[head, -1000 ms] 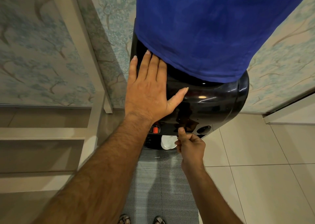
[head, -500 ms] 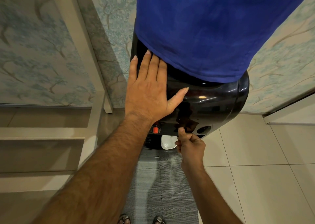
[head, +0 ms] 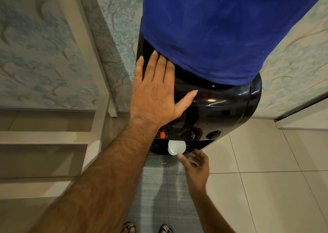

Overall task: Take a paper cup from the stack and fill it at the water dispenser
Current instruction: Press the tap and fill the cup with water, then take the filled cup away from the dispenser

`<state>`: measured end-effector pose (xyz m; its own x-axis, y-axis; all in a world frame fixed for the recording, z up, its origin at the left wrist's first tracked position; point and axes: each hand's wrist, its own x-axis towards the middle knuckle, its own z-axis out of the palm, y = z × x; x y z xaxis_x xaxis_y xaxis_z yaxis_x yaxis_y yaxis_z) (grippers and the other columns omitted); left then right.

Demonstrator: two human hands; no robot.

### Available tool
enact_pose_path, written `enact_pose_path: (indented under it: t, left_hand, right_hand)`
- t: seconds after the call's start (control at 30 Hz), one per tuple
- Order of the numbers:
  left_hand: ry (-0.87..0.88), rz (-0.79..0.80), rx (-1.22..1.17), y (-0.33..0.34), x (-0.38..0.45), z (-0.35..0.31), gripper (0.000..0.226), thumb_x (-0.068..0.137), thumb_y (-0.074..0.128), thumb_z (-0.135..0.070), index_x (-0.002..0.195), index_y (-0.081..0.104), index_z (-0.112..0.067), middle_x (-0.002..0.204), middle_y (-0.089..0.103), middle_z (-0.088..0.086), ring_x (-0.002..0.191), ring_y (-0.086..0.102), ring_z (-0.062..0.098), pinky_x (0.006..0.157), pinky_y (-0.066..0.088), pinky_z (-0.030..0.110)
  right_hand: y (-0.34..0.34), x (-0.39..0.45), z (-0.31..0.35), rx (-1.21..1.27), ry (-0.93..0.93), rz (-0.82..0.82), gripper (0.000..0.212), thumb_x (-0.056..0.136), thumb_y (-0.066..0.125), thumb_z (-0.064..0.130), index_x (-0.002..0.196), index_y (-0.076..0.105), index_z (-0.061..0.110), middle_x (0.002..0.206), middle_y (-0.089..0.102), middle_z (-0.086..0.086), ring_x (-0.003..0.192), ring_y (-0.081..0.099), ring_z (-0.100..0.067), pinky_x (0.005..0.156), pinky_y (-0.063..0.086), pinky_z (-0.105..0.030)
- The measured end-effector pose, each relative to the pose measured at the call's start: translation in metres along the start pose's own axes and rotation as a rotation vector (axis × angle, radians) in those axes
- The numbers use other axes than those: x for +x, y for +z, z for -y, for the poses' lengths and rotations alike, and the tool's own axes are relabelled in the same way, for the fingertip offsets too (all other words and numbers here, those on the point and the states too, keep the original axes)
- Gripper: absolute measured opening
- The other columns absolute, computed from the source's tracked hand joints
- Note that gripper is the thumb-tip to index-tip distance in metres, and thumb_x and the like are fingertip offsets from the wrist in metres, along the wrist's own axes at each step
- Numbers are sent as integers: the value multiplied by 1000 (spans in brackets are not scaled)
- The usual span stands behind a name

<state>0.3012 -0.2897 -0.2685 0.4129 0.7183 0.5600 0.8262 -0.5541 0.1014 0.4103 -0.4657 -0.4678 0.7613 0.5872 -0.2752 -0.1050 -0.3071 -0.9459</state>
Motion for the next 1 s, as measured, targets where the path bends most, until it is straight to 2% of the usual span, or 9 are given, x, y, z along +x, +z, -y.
enact_pose_path:
  t: [0.07,0.13,0.2,0.4,0.53,0.73,1.0]
  left_hand:
    - [0,4,4,0,0,0,91,91,34,-73,144,43,-1,151,45,19,147,33,34,123,17,55]
    - [2,-4,5,0,0,0,90,91,35,-73,144,44,-1,151,46,19,146,33,34,123,17,55]
    - [1,-23,0,1,-1,0,89,91,36,-73,143,45,-1,151,47,19,146,35,34,122,18,55]
    - [2,-37,-6,3,-1,0,88,91,38,-72,142,47,-1,149,49,19,145,36,34,122,19,55]
    - [-1,-31,-3,4,-1,0,88,90,38,-72,142,47,-1,149,49,18,145,36,34,122,19,55]
    - [-1,-23,-2,3,-1,0,88,91,38,-72,142,47,-1,149,48,18,145,36,34,122,19,55]
    - [-3,64,4,-3,-1,-2,90,91,34,-73,145,42,-2,152,44,18,147,31,33,122,18,56]
  right_hand:
    - [6,8,-13,-172,-44,78,92,54,93,40,132,51,18,129,58,5,116,56,-8,95,47,-26]
    - [14,16,-21,-242,-81,143,99,53,95,37,137,47,15,132,57,7,120,54,-7,96,43,-16]
    - [24,25,-27,-265,-108,162,96,51,97,32,133,49,17,125,61,11,114,58,-6,88,44,-9]
    - [47,40,-28,-297,-88,89,74,51,98,25,108,52,23,93,64,16,83,65,-5,59,49,-9]
    - [51,43,-31,-315,-88,65,69,52,97,28,103,50,24,87,65,15,79,66,-2,54,52,-12]
    - [52,44,-32,-307,-113,57,68,55,96,22,104,49,21,87,63,13,76,64,-4,56,50,-7]
    - [33,18,-20,-173,-124,70,77,55,97,18,115,50,25,106,62,12,96,64,-10,69,57,-17]
